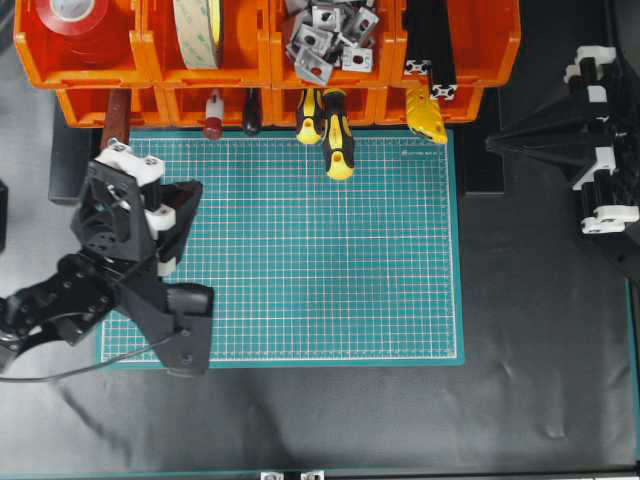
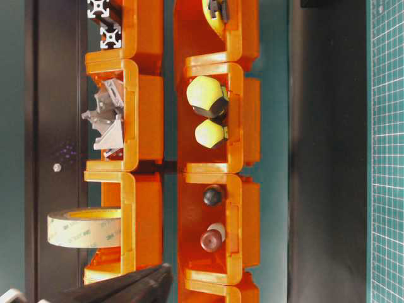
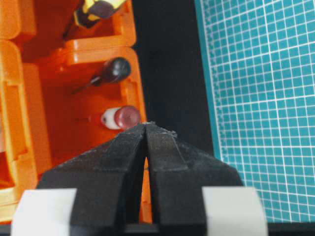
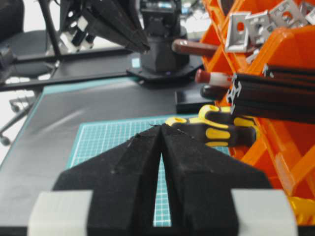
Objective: Pick red screwdriver from container rack with left arm.
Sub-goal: 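Move the left gripper toward the red-handled screwdriver in the rack, then lower the left gripper and close it on the red screwdriver handle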
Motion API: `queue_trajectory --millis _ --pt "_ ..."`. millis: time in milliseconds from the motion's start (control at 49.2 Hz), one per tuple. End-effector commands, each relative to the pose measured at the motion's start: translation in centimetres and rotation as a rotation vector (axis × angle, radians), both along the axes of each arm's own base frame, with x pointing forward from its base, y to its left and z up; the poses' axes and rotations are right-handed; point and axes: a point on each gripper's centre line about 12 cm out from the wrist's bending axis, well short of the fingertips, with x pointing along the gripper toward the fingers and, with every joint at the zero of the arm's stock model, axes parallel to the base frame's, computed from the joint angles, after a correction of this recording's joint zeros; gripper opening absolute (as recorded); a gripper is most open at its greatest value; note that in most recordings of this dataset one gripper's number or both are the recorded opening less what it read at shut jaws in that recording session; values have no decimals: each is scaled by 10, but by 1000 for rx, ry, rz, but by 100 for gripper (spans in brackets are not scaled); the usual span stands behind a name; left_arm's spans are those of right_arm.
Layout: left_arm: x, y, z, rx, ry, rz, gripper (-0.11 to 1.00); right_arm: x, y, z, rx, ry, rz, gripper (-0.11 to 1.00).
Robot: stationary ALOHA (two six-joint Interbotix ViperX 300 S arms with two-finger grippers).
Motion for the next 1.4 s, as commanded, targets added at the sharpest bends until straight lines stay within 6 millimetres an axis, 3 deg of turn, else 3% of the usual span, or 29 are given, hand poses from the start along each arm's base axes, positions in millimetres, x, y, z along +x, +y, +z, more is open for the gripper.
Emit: queue_trajectory --millis 0,528,935,1036,1260,1321,1382 --pt "4 1 11 -8 -34 8 1 3 0 11 1 -17 -1 0" --pt "21 33 -2 -26 -27 33 1 1 0 0 -2 18 1 0" --pt "20 39 -4 -24 -18 58 2 -5 0 -1 0 26 1 0" --pt "18 42 -7 -21 -9 65 18 -7 1 1 0 23 4 0" --pt "19 49 -12 -61 -33 59 81 -11 3 1 0 35 18 0" --pt "21 54 -11 -70 -44 60 89 -12 3 0 0 40 18 0" --pt "22 59 -12 -75 -48 60 89 -12 4 0 -2 40 20 0"
